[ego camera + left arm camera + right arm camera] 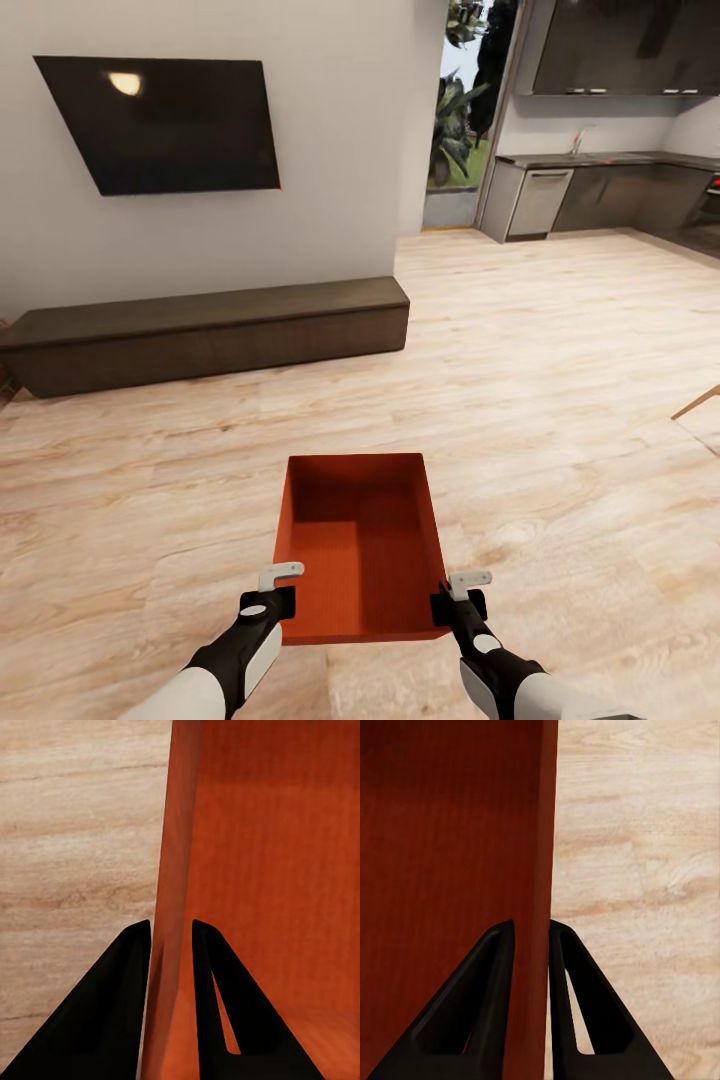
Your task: Move the two storage containers from the living room to the garage. In the garage, place one container on the floor and stack the other container on top of it (either order is fine).
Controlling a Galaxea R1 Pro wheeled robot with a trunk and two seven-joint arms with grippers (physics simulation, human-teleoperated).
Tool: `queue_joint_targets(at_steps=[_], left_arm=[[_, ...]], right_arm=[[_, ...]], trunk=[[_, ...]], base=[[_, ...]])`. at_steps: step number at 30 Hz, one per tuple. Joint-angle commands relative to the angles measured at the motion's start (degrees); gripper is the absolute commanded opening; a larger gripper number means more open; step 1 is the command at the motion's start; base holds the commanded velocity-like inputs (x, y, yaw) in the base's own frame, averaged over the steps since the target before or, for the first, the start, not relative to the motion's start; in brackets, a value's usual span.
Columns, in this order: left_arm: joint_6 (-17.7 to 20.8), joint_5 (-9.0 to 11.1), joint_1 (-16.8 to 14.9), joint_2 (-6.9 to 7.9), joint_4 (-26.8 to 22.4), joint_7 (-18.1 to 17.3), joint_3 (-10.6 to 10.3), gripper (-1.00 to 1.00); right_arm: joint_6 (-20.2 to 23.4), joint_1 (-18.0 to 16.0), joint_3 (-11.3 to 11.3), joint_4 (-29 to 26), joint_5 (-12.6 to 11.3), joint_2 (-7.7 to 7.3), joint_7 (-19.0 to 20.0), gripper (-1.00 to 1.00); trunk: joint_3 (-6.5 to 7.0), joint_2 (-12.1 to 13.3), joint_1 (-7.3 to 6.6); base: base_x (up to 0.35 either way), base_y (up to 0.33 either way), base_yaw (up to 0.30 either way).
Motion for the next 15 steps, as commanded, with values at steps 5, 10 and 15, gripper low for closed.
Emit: queue_joint_targets(at_steps=[5, 10, 15], left_arm=[[0.34, -0.25, 0.0, 0.26, -0.11, 0.97, 0.58, -1.0], [0.34, -0.25, 0.0, 0.26, -0.11, 0.97, 0.58, -1.0], [0.34, -0.25, 0.0, 0.26, -0.11, 0.97, 0.58, -1.0]], right_arm=[[-0.29, -0.07, -1.76, 0.01, -0.58, -0.04, -1.16, -1.0], [-0.29, -0.05, -1.76, -0.01, -0.58, -0.04, -1.16, -1.0], [-0.29, -0.04, -1.76, -0.03, -0.58, -0.07, -1.16, -1.0]], trunk=[[-0.48, -2.05, 1.1], [-0.74, -3.65, 1.98], [-0.28, -3.65, 1.98]], base=[[0.0, 0.0, 0.0], [0.0, 0.0, 0.0], [0.0, 0.0, 0.0]])
